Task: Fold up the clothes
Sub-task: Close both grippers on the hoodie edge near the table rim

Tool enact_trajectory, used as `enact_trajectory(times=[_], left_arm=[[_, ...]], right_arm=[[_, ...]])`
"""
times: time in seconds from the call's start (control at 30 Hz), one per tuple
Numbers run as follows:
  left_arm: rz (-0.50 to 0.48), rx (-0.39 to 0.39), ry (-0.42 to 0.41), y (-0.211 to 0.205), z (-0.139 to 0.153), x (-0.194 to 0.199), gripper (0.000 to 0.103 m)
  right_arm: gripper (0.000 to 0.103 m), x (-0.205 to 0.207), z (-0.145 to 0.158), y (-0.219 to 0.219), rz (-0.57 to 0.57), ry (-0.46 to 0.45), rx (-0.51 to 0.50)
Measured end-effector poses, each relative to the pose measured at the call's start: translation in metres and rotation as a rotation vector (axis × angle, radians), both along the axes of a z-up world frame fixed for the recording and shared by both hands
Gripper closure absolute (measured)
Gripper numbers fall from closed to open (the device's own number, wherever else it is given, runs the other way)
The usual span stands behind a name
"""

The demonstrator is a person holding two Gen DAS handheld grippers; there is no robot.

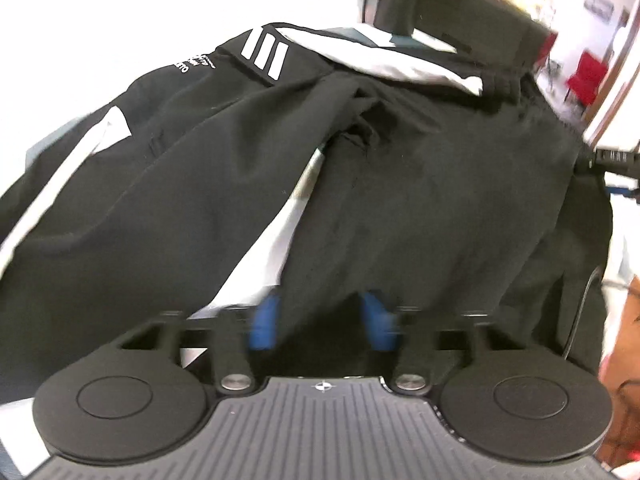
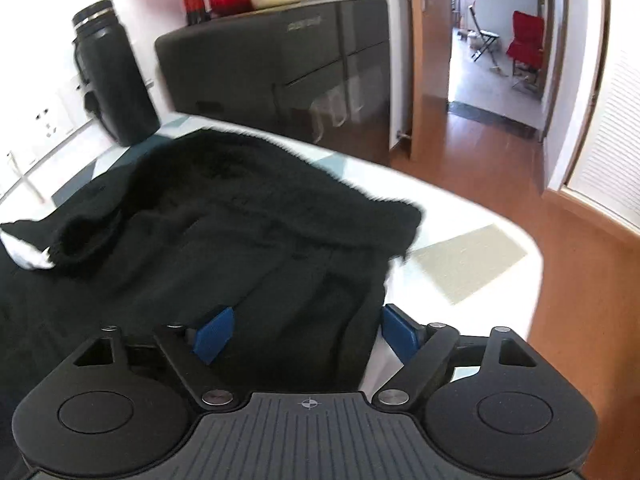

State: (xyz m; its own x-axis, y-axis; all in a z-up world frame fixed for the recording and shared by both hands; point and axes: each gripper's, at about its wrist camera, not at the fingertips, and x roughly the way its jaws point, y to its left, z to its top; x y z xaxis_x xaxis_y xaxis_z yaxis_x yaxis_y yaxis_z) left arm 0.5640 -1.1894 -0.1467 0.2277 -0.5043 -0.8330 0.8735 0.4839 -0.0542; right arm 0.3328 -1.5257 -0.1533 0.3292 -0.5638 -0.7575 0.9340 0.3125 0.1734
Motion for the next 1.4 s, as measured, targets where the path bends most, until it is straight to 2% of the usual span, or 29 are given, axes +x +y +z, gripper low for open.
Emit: enact_trajectory(times=[0.03,0.07,0.13,0.23,0.33,0.47,0.6,0.63,0.67,0.7,0.73,0.77,0.83,0.87,1.0,1.03,1.07,1.1,1.2,1.27,1.3,1.33,1.37,1.4], left_arm=[[0.002,-0.005,0.005,0.003,0.000,-0.001,0.091],[0.004,-0.010,0.011,0.007,0.000,-0.001,0.092],[-0.017,-0.021,0.036,0.014,-0.001,-0.002,0.097],[-0.046,-0.004,0.040,0.022,0.002,-0.006,0.099],[-0.050,-0.014,0.079,0.038,0.005,-0.006,0.099],[-0.042,-0.021,0.123,0.061,0.000,-0.009,0.099],[-0.041,-0.030,0.164,0.075,0.000,-0.011,0.099],[-0.044,-0.032,0.161,0.077,0.001,-0.012,0.097],[-0.045,-0.038,0.160,0.077,0.003,-0.010,0.096],[-0.040,-0.040,0.180,0.076,0.004,-0.007,0.090],[-0.034,-0.044,0.199,0.075,0.006,-0.003,0.081],[-0.017,-0.066,0.205,0.074,0.011,-0.001,0.076],[0.026,-0.119,0.180,0.076,0.026,0.004,0.051],[0.053,-0.149,0.152,0.078,0.036,0.006,0.047],[0.166,-0.242,0.114,0.083,0.072,0.027,0.045],[0.189,-0.259,0.099,0.082,0.080,0.034,0.045],[0.213,-0.277,0.084,0.080,0.089,0.041,0.045],[0.236,-0.294,0.069,0.079,0.097,0.048,0.045],[0.307,-0.353,-0.003,0.074,0.129,0.066,0.045],[0.344,-0.411,-0.053,0.075,0.152,0.078,0.044],[0.382,-0.425,-0.074,0.071,0.162,0.086,0.036],[0.414,-0.432,-0.077,0.069,0.167,0.094,0.031],[0.431,-0.442,-0.059,0.067,0.169,0.101,0.031],[0.441,-0.452,-0.038,0.064,0.168,0.107,0.031]], right_arm=[[0.047,0.002,0.000,0.006,0.017,-0.008,0.003],[0.066,0.003,-0.001,0.012,0.034,-0.016,0.007],[0.090,0.004,0.000,0.021,0.055,0.005,-0.017],[0.096,-0.019,0.005,0.027,0.014,-0.046,-0.015],[0.097,-0.048,0.012,0.036,-0.021,-0.087,0.007],[0.097,-0.077,0.015,0.055,-0.026,-0.048,-0.009],[0.097,-0.096,0.008,0.069,-0.049,-0.047,0.020],[0.096,-0.097,0.006,0.070,-0.045,-0.036,0.022],[0.091,-0.096,0.009,0.073,-0.043,-0.016,0.011],[0.086,-0.094,0.012,0.076,-0.040,0.004,-0.001],[0.075,-0.093,0.015,0.078,-0.038,0.024,-0.013],[0.066,-0.090,0.023,0.082,-0.047,0.009,-0.055],[0.058,-0.092,0.048,0.090,-0.060,-0.070,-0.127],[0.054,-0.094,0.063,0.092,-0.068,-0.113,-0.154],[0.051,-0.108,0.133,0.095,-0.073,-0.262,-0.306],[0.045,-0.111,0.152,0.094,-0.070,-0.294,-0.350],[0.035,-0.114,0.169,0.096,-0.067,-0.310,-0.405],[0.032,-0.115,0.183,0.095,-0.068,-0.312,-0.462],[0.030,-0.105,0.219,0.089,-0.025,-0.306,-0.585],[0.030,-0.093,0.239,0.083,0.015,-0.334,-0.618],[0.029,-0.085,0.249,0.082,0.045,-0.362,-0.630],[0.021,-0.077,0.257,0.079,0.075,-0.385,-0.641],[0.009,-0.065,0.260,0.077,0.109,-0.401,-0.643],[0.006,-0.051,0.260,0.074,0.152,-0.408,-0.637]])
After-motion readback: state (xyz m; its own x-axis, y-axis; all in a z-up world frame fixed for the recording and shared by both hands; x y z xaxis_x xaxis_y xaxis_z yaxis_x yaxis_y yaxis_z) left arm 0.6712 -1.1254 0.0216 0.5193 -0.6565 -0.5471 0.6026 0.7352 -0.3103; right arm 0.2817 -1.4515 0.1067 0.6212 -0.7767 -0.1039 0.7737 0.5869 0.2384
